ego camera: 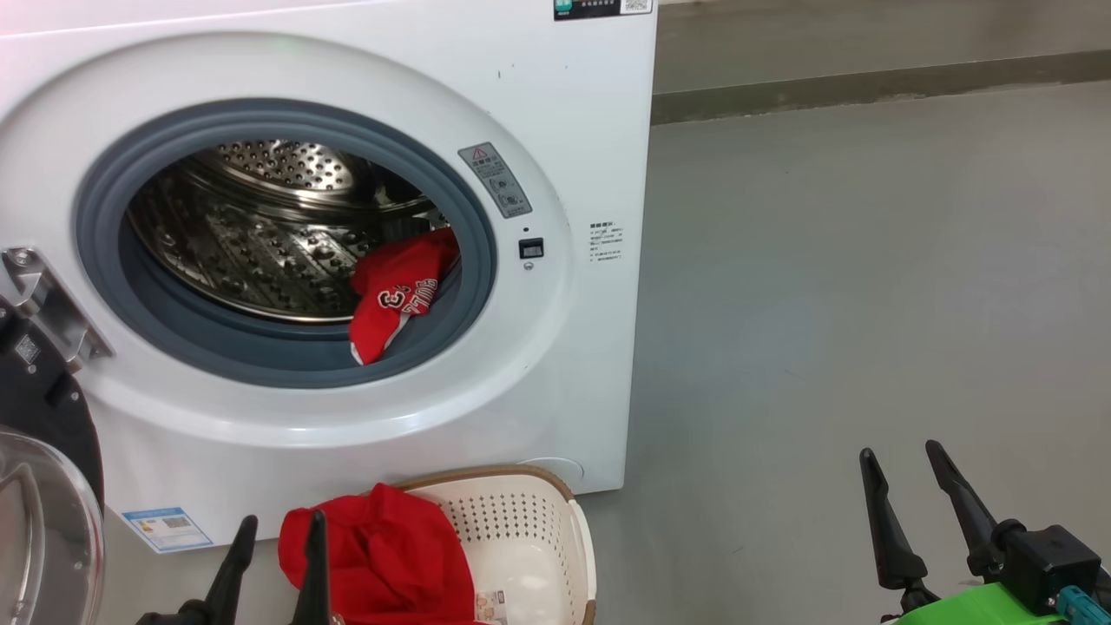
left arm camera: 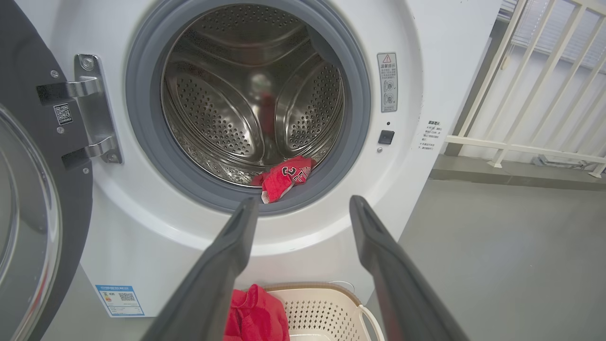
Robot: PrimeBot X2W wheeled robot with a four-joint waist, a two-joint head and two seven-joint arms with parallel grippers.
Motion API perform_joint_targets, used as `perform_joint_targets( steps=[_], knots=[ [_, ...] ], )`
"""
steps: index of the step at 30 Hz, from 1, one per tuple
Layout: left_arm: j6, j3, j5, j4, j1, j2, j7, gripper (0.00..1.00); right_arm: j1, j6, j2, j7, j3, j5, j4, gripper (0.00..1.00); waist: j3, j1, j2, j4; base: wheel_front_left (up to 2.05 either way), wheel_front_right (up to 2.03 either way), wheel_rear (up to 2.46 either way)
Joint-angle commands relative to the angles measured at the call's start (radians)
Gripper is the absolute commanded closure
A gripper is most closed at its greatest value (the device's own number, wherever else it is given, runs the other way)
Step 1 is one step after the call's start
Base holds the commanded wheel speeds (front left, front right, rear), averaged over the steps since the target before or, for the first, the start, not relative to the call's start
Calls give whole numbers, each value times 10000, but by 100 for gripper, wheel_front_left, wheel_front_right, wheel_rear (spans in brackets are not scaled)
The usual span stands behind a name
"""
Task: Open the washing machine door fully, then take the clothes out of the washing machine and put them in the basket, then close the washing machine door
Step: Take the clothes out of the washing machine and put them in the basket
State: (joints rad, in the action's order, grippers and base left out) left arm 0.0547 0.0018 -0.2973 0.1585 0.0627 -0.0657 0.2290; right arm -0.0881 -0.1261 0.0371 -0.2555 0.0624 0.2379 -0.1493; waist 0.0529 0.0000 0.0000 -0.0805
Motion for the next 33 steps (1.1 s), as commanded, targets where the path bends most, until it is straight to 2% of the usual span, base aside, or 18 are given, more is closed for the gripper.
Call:
perform_joint_targets(
  steps=[1, 20, 33],
  knots=[
    [7, 279, -40, -293, -277, -146, 25, 0, 215, -46, 131, -63, -265, 38, 254, 0, -8, 0, 0, 21, 0, 0, 0],
    [-4, 93, -482, -111, -730, -55, 97, 0, 312, -46, 131, -63, -347, 46, 272, 0, -469, 0, 0, 240, 0, 0, 0],
    [205, 0, -700, 607, -3012, -150, 204, 0, 1504, -46, 131, -63, -951, 42, 327, 0, -2321, 0, 0, 510, 0, 0, 0]
  ],
)
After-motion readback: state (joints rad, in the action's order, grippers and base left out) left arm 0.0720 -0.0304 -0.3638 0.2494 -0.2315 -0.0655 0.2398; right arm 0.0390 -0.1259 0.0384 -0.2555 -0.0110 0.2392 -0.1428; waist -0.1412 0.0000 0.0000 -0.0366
